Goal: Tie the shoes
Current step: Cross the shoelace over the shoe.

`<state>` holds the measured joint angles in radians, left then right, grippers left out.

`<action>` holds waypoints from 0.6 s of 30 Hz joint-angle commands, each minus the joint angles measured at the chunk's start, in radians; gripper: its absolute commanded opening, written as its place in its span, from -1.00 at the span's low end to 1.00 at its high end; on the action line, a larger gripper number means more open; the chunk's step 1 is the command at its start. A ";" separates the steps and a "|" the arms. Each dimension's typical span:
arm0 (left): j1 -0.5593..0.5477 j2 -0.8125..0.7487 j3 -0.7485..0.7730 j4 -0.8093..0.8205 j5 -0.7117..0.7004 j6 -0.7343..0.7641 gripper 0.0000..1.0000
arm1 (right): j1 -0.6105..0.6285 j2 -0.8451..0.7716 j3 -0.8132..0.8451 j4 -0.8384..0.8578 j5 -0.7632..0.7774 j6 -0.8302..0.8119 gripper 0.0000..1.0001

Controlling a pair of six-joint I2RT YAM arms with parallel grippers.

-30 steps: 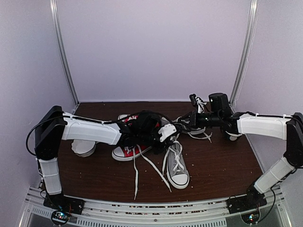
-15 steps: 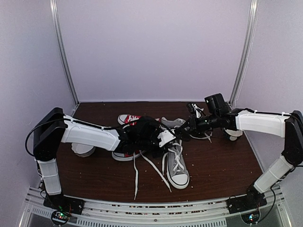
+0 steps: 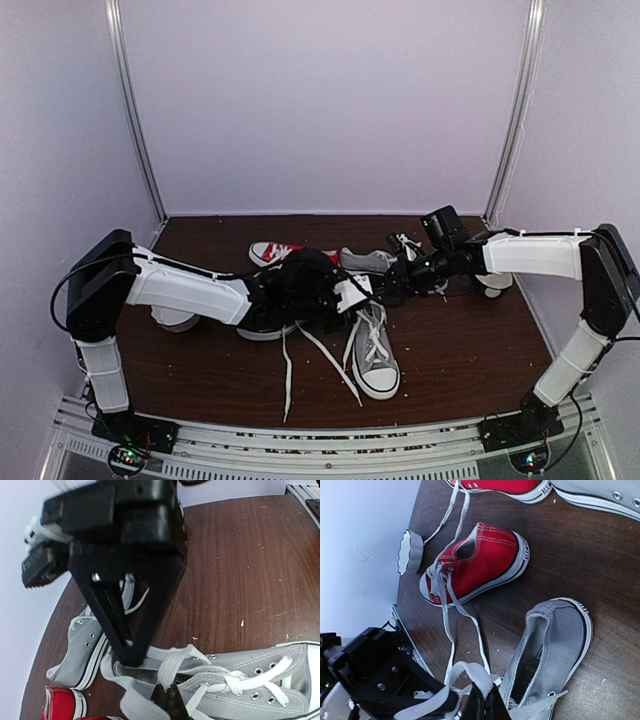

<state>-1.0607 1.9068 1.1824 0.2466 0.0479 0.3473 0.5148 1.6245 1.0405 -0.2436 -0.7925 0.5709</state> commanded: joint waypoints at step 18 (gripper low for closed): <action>-0.002 -0.051 -0.019 0.075 -0.025 -0.037 -1.00 | 0.017 0.025 0.081 -0.265 0.006 -0.293 -0.36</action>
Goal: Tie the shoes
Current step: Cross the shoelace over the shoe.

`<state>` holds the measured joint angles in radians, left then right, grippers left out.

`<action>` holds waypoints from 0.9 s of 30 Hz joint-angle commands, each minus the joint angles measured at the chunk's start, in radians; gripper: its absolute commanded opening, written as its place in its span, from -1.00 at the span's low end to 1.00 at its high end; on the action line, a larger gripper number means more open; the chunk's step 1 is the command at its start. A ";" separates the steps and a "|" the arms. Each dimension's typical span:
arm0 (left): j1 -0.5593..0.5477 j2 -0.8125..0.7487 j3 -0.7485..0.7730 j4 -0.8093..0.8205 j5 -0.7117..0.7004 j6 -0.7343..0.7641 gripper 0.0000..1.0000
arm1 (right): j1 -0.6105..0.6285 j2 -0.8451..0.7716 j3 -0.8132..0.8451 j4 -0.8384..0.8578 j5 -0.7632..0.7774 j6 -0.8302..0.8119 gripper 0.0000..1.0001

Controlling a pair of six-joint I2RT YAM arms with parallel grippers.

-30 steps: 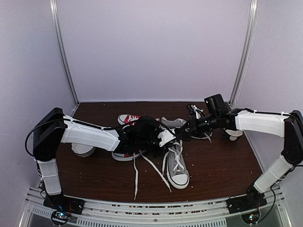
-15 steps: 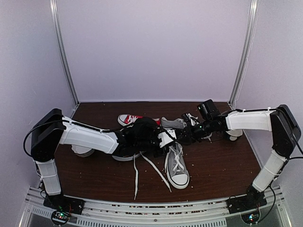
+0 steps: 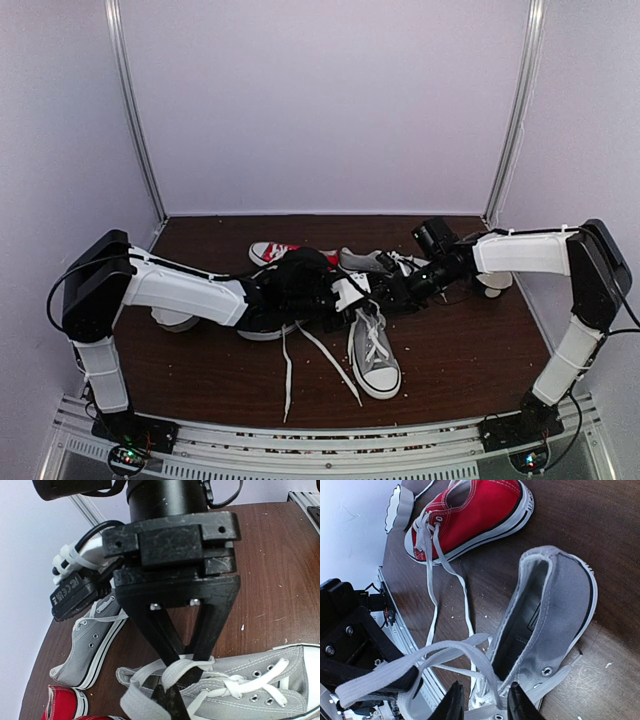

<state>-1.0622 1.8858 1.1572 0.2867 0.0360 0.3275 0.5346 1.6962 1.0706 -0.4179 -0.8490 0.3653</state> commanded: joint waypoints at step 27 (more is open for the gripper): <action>-0.001 -0.044 0.053 -0.051 -0.056 -0.067 -1.00 | 0.391 -0.364 -0.772 1.400 0.833 -0.751 -0.28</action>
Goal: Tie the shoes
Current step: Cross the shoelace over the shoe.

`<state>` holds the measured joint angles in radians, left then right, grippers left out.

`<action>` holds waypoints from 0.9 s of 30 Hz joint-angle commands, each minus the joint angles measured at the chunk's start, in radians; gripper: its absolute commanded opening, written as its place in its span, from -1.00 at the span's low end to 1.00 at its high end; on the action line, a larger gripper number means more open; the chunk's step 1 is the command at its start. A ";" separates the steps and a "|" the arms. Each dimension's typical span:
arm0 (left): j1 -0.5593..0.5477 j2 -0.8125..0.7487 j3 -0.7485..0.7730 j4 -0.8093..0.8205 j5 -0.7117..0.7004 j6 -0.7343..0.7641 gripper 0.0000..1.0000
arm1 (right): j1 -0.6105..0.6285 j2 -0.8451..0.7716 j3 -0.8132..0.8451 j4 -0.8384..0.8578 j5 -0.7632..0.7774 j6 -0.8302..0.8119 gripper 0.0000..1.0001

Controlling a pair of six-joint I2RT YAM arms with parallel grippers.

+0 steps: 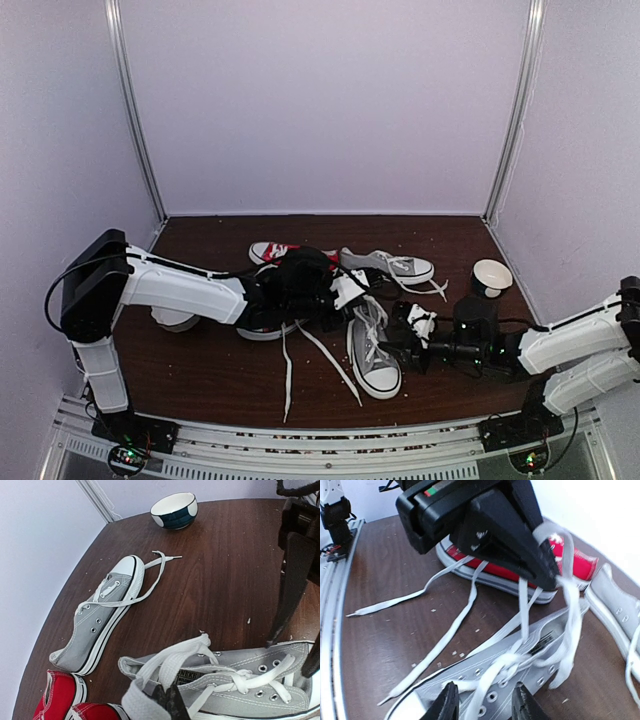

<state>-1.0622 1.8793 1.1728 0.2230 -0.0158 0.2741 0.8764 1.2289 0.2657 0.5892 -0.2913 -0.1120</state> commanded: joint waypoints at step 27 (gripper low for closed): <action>0.043 -0.023 0.064 -0.023 0.042 -0.014 -1.00 | 0.128 0.385 0.110 0.468 0.587 -0.793 -0.55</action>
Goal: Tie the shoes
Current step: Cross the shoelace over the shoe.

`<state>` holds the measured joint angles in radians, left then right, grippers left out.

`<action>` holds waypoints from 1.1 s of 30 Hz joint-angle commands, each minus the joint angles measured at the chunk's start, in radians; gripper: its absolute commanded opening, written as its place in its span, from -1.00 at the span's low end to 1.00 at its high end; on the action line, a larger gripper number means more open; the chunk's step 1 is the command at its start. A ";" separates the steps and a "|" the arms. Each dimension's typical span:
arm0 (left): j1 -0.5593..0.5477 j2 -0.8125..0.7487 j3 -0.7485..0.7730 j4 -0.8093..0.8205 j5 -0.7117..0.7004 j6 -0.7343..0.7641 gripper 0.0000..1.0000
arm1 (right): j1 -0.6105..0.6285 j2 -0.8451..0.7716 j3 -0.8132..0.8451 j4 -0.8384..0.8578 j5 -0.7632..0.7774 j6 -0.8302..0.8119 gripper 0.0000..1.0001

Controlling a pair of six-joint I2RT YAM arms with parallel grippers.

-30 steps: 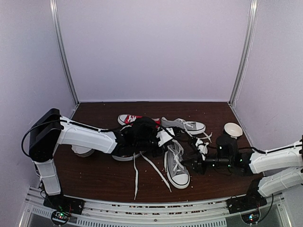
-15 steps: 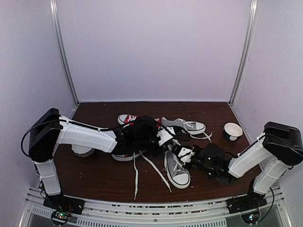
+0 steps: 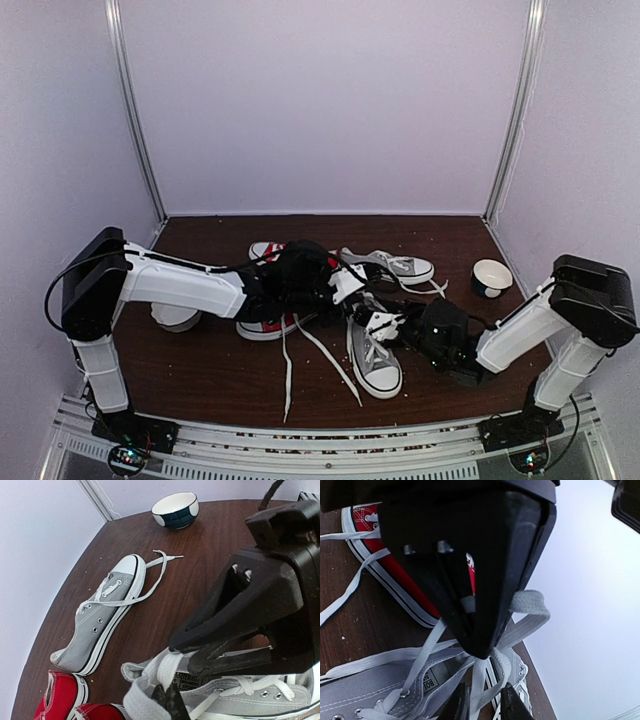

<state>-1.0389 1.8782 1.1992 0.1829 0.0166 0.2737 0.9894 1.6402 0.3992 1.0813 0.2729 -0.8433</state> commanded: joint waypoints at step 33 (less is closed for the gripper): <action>0.053 -0.013 0.034 0.034 0.048 0.029 -1.00 | -0.327 -0.187 0.183 -0.551 -0.856 0.504 0.48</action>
<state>-1.0008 1.8782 1.2026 0.1669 0.0555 0.2825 0.7113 1.3849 0.4919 0.6094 -0.3653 -0.4099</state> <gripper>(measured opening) 0.004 0.716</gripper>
